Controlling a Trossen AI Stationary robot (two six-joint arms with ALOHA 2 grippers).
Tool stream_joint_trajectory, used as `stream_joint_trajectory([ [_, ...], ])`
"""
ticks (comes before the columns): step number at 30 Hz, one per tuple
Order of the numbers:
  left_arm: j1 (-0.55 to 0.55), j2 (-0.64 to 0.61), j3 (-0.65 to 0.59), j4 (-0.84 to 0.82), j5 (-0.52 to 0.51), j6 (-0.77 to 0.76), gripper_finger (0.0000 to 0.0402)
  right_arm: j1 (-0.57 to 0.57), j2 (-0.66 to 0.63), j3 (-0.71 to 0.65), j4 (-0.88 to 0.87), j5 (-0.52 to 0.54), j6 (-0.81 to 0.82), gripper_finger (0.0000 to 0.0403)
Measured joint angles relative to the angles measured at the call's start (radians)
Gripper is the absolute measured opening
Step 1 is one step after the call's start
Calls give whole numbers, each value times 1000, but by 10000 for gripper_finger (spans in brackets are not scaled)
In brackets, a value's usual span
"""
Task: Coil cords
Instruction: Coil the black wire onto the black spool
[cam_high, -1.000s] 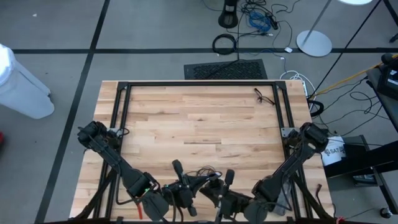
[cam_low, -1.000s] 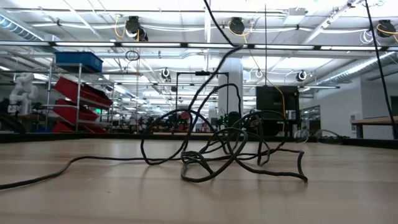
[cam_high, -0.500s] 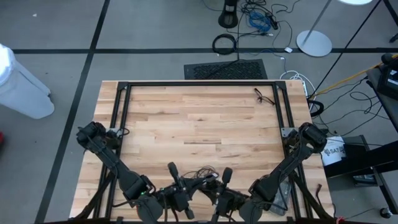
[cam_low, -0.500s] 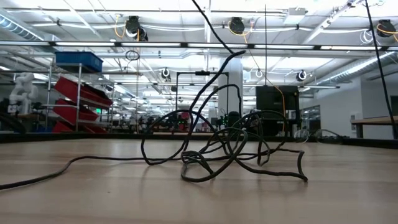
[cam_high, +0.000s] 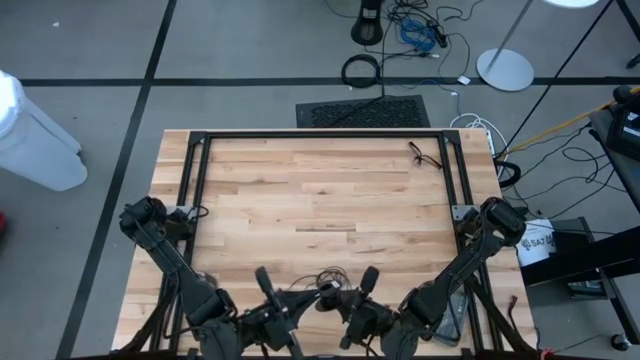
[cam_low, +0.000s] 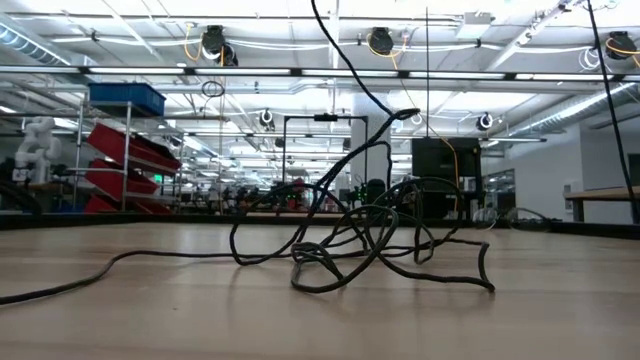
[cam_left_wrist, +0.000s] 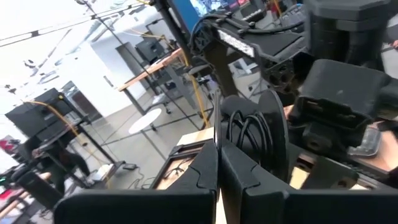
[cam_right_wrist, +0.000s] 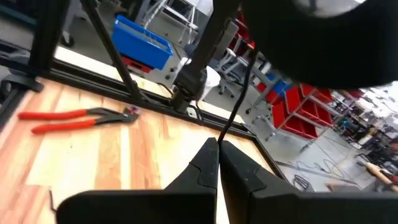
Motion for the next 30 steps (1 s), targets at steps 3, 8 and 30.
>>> stream_joint_trajectory([
  [3, -8, -1, 0, 12, -25, 24, 2, 0, 0, 0, -40, 40, -1, 0],
  [8, -19, -9, 0, 9, -31, 26, 2, 0, 0, 0, -70, 66, -1, 0],
  [30, -87, -33, 0, -1, -109, 25, 2, 2, -33, 2, -263, 107, 141, 0],
])
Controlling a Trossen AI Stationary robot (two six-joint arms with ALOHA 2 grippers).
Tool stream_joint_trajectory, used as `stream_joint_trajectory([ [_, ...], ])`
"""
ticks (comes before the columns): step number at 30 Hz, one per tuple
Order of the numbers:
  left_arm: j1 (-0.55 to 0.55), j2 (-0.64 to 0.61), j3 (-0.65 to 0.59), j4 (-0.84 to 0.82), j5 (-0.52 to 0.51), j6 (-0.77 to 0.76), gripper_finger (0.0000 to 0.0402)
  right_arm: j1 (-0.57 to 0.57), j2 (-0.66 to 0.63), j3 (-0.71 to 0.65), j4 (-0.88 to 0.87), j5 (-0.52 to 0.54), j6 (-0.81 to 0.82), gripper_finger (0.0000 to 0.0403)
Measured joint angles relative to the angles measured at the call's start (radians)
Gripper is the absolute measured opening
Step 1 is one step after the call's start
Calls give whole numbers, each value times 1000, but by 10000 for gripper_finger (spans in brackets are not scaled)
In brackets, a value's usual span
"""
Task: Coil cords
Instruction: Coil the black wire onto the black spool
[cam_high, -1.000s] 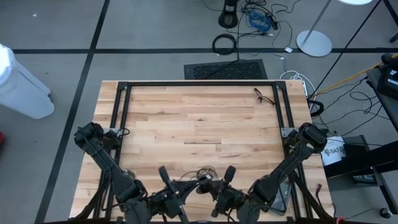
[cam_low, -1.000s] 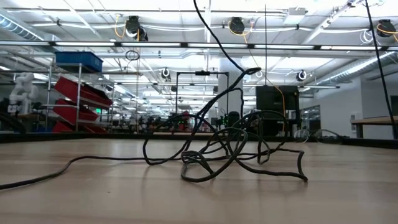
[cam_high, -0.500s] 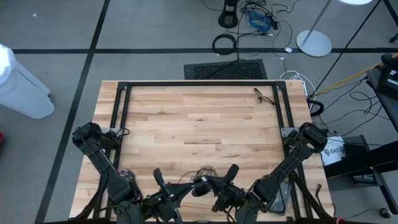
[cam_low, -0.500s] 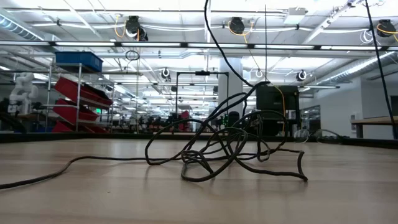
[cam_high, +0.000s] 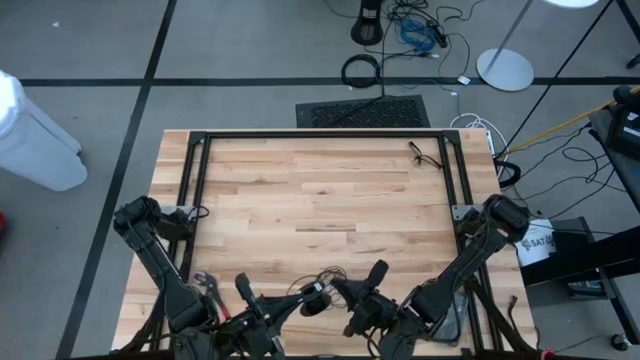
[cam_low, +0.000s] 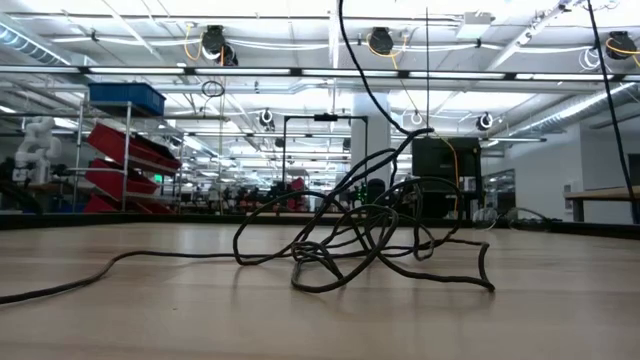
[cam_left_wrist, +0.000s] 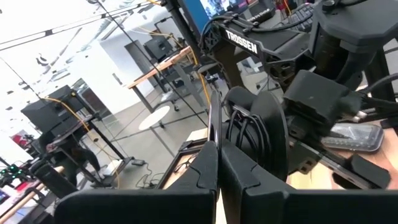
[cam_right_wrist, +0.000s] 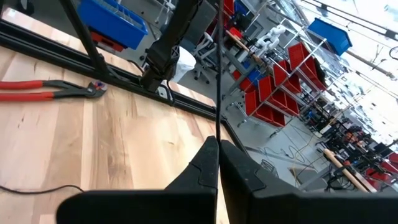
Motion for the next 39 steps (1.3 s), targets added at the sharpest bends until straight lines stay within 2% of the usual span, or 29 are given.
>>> stream_joint_trajectory([
  [6, 0, 0, 0, 0, 2, -2, 2, 1, -21, 0, -109, -2, 99, 0],
  [10, -1, -1, 0, 2, 34, -7, 2, 3, -23, -2, -94, -78, 105, 3],
  [16, 4, -6, 1, -17, 39, -30, 2, 5, -60, -3, -96, -240, 128, 20],
  [20, 6, -6, 1, -24, 40, -30, 2, 20, -105, -3, -97, -446, 128, 24],
  [22, 6, -6, 1, -24, 40, -30, 2, 34, -130, -3, -99, -501, 126, 24],
  [26, 8, -5, 1, -25, 55, -30, 2, 76, -200, -3, -101, -492, 60, 23],
  [33, 32, -3, 1, -68, 274, -112, 2, 113, -387, -3, -102, -494, -91, 22],
  [39, 90, -3, 1, -131, 327, -135, 2, 110, -468, -2, -100, -497, -101, 28],
])
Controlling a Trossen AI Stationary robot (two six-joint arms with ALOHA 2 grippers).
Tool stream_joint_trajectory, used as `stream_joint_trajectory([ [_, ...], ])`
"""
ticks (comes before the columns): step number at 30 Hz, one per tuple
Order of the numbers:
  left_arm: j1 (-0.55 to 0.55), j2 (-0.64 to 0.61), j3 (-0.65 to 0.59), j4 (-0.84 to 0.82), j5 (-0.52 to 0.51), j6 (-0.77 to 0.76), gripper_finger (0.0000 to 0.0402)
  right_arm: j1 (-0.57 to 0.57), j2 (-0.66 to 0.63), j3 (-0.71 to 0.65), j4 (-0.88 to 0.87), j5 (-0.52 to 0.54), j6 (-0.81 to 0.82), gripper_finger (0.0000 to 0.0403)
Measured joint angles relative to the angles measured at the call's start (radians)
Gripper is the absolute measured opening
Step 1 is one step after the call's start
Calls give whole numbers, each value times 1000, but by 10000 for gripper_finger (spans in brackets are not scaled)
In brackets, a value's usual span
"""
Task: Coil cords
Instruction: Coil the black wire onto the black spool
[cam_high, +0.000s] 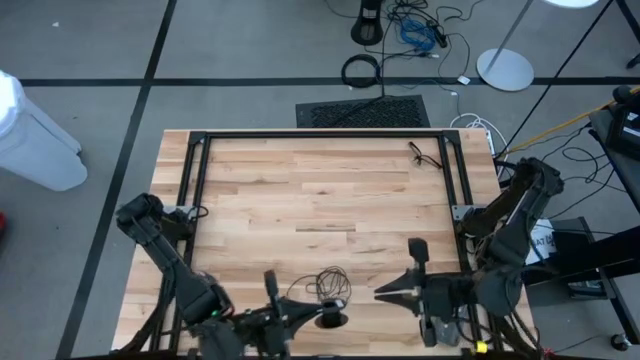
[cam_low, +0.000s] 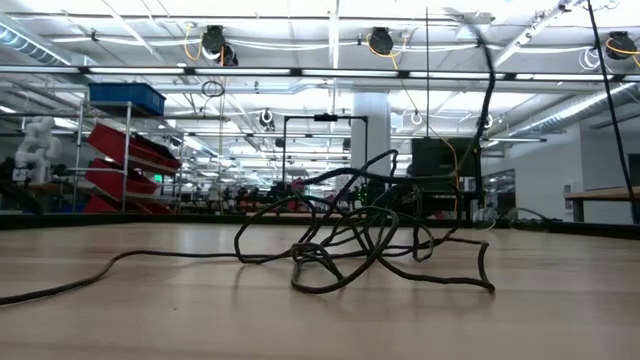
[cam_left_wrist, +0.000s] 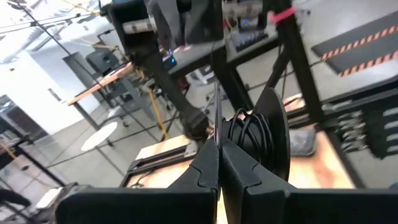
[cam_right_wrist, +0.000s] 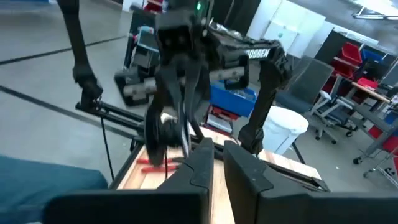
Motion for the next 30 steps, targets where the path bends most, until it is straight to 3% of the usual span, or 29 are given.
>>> stream_joint_trajectory([
  [8, 74, 2, 0, -57, 164, -104, 2, -6, 61, 0, -103, -4, 127, 71],
  [15, 78, 2, 0, -74, 179, -131, 2, -27, 113, -1, -94, -2, 126, 113],
  [22, 72, 2, 0, -82, 175, -156, 2, -74, 117, -1, -92, -10, 127, 125],
  [30, 72, 2, 0, -101, 179, -157, 2, -93, 117, -1, -91, -130, 141, 125],
])
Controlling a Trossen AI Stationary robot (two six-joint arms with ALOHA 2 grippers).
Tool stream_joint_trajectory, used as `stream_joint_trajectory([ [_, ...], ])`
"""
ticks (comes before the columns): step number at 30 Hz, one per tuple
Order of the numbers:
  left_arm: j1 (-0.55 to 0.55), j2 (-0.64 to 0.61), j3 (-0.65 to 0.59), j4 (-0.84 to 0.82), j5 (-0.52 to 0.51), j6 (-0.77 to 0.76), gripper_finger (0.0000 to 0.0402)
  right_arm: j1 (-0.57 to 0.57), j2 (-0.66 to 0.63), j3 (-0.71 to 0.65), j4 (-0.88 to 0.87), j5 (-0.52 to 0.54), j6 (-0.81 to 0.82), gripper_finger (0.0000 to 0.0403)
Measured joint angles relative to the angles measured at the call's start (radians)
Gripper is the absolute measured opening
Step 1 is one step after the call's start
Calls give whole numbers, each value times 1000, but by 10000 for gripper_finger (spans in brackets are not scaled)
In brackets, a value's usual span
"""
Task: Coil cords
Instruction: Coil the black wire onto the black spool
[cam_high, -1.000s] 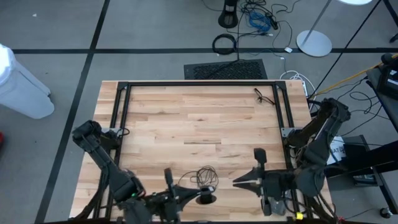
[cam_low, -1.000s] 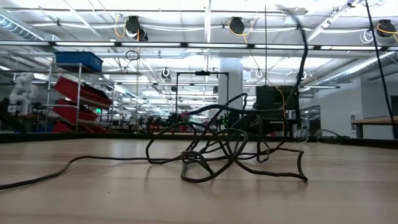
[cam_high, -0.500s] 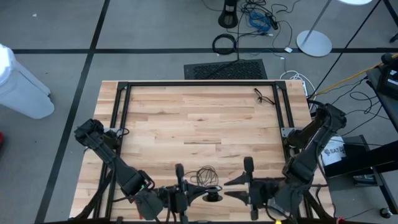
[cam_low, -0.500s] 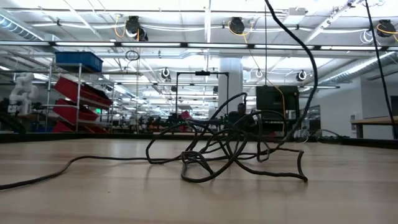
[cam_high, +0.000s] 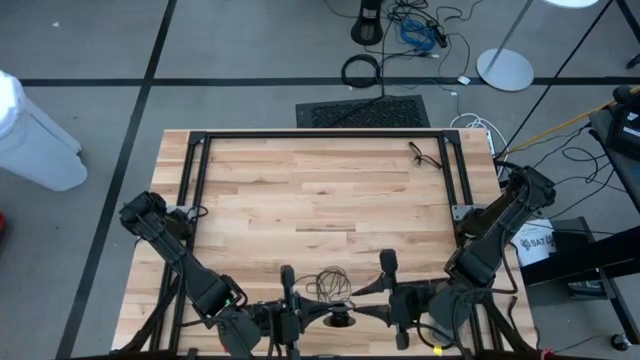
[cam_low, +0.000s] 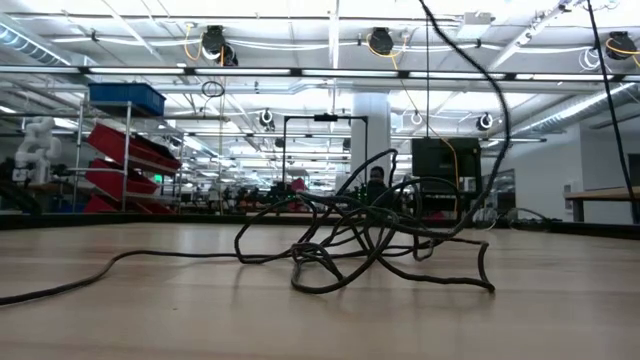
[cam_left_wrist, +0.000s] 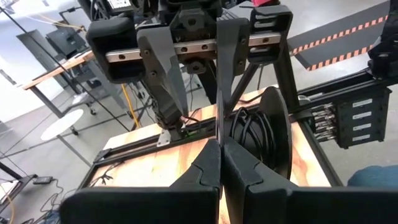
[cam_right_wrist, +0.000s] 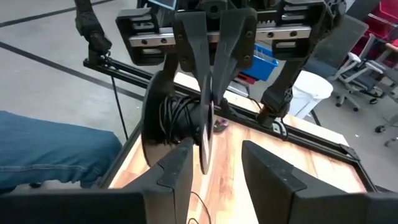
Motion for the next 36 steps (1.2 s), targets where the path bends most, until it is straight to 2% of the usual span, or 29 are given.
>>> stream_joint_trajectory([
  [11, 0, 0, 0, 0, 0, -3, 2, -23, 17, 0, 13, -7, -6, 125],
  [18, -1, 0, -1, -9, -4, -24, 2, -49, 27, 0, 39, -58, -30, 119],
  [22, -1, 0, -1, -18, -5, -25, 2, -48, 28, 0, 46, -60, -44, 91],
  [28, 0, 0, 0, -21, -10, -24, 2, -48, 28, 0, 45, -63, -60, 13],
  [32, 0, 0, 0, -22, -11, -22, 4, -48, 28, 0, 45, -60, -70, 7],
  [36, -2, 0, -1, -20, -52, -24, 27, -49, 28, 0, 47, -43, -80, 2],
])
